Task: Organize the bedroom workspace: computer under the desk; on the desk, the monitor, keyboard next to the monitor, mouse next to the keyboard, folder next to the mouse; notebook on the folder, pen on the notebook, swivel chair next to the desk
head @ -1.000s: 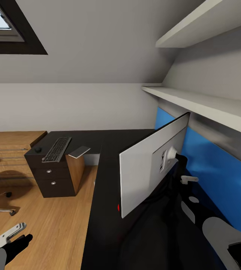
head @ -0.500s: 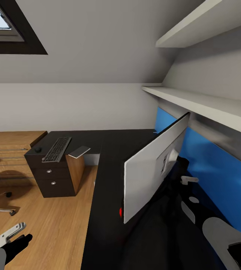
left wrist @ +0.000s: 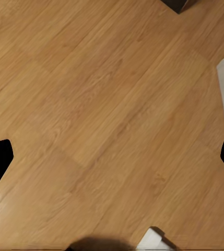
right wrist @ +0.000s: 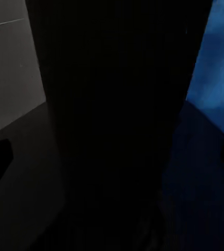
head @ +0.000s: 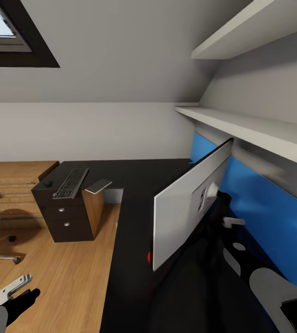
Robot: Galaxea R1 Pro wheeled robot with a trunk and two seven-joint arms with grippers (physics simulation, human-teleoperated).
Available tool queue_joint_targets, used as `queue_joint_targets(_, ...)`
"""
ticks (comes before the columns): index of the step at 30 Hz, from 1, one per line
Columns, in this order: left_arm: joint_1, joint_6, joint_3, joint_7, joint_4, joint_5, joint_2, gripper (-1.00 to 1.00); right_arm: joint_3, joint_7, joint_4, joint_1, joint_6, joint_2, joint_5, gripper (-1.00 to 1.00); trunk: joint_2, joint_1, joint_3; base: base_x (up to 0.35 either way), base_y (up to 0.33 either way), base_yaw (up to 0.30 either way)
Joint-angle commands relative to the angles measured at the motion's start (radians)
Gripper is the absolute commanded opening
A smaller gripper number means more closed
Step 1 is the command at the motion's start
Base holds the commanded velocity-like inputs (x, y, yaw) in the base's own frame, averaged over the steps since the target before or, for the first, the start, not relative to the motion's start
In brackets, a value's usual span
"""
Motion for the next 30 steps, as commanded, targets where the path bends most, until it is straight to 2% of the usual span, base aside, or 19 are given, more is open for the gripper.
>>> queue_joint_targets(1, -0.001, 0.004, 0.001, 0.008, -0.001, 0.011, -0.001, 1.00, 0.009, -0.006, 0.000, -0.001, -0.002, -0.001, -0.005, 1.00, -0.001, -0.001, -0.001, -0.291, 0.000, 0.000)
queue_joint_targets(24, -0.001, 0.005, -0.002, 0.012, 0.006, 0.010, 0.000, 1.00, 0.009, -0.006, -0.001, -0.001, -0.004, 0.001, -0.006, 1.00, -0.001, -0.001, -0.001, -0.331, 0.000, 0.000)
queue_joint_targets(30, -0.001, -0.040, -0.003, 0.015, 0.063, 0.005, 0.002, 1.00, 0.011, -0.010, -0.028, -0.001, 0.007, 0.017, -0.010, 1.00, -0.001, -0.001, -0.001, -0.122, 0.000, 0.000)
